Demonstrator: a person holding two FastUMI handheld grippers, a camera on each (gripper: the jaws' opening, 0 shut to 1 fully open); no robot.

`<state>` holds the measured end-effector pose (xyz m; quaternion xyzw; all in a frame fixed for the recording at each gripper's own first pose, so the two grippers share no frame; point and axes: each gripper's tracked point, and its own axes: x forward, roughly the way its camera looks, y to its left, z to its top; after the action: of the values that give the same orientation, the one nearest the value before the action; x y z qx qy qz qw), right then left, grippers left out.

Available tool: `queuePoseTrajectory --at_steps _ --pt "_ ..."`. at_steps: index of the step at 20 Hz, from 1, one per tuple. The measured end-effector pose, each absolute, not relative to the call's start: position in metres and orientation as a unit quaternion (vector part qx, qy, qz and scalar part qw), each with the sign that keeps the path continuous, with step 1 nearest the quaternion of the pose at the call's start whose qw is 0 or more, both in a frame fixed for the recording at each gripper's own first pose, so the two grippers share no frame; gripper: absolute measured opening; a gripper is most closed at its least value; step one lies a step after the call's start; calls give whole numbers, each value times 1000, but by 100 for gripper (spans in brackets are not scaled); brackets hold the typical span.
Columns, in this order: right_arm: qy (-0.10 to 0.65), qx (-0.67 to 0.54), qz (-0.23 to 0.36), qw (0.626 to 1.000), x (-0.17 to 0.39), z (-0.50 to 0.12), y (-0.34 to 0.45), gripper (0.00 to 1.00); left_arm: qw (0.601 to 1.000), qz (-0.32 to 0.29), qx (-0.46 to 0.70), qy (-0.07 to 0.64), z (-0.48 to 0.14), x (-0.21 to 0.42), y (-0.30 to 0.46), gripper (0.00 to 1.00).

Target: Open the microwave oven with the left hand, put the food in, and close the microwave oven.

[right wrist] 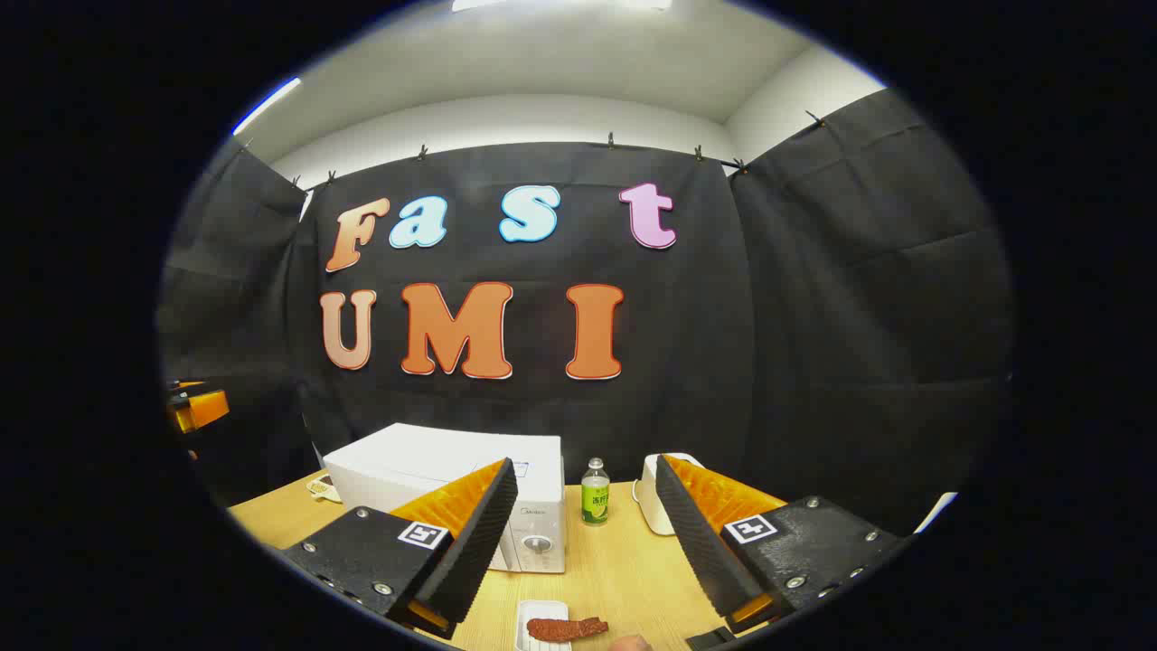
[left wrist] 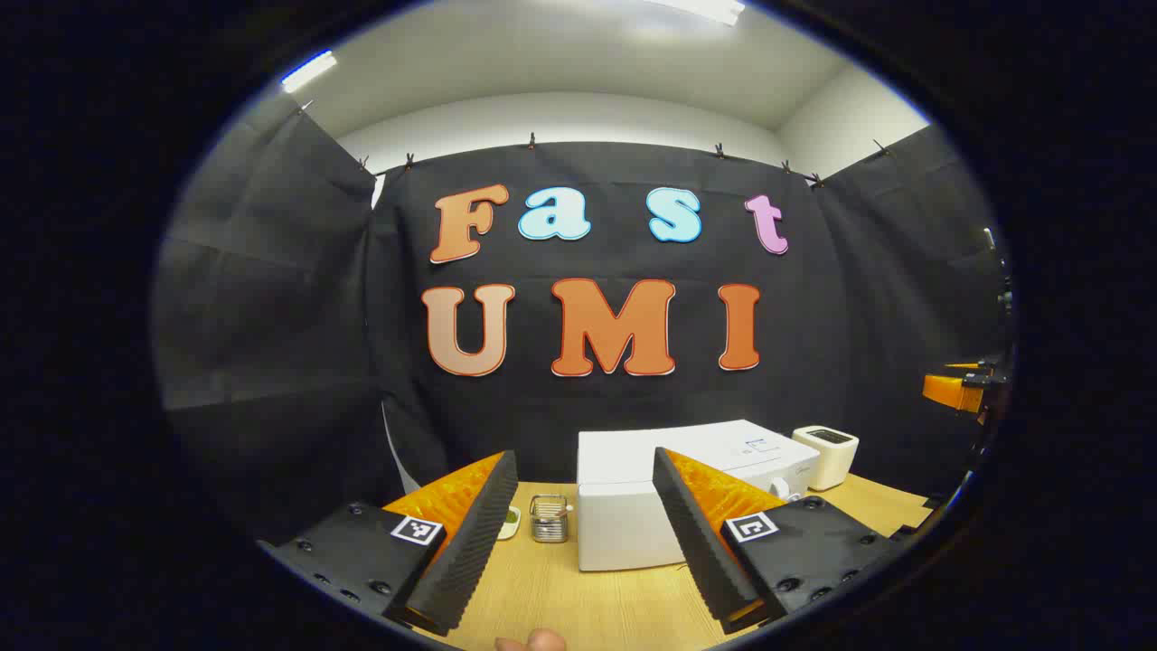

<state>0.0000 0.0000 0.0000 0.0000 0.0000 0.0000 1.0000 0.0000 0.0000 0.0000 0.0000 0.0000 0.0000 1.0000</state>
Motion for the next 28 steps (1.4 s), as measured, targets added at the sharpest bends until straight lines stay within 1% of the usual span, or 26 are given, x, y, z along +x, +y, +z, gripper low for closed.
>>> queuePoseTrajectory --at_steps 1,4,5,6,7,8,18,19,20,21,23,24,25,28 --pt "-1 -2 -7 1000 1 -2 -7 95 1000 0 3 1 -1 1 -2 94" --pt "5 -5 -14 1000 2 -8 -15 95 1000 -5 0 3 0 1 -9 94" --pt "8 -3 -12 1000 2 -9 -15 100 1000 -5 -2 1 1 2 -10 98" --pt "8 -3 -10 1000 2 -8 -16 95 1000 -3 -3 0 2 3 -9 98" --pt "6 -5 -10 1000 2 -7 -16 95 1000 -1 -3 -2 4 3 -9 98" --pt "5 -8 -11 1000 0 -6 -17 95 1000 2 -1 -4 5 3 -7 94" --pt "5 -14 5 1000 0 -10 -3 95 1000 -1 1 -7 3 5 -17 94" --pt "7 -12 5 1000 1 -14 -4 95 1000 0 2 -6 -1 7 -20 94" --pt "9 -11 3 1000 2 -15 -5 100 1000 -1 1 -6 -5 9 -24 94" --pt "9 -10 2 1000 2 -16 -6 96 1000 -2 -1 -6 -9 11 -29 94" --pt "8 -5 0 1000 2 -17 -8 96 1000 -3 4 -2 -23 14 -43 94" --pt "9 -3 -1 1000 2 -17 -9 100 1000 -7 12 1 -33 17 -54 94" --pt "8 -2 -3 1000 2 -18 -11 96 1000 -13 16 6 -45 20 -67 94" --pt "7 -3 -11 1000 2 -19 -19 95 999 -38 4 17 -77 32 -109 94"
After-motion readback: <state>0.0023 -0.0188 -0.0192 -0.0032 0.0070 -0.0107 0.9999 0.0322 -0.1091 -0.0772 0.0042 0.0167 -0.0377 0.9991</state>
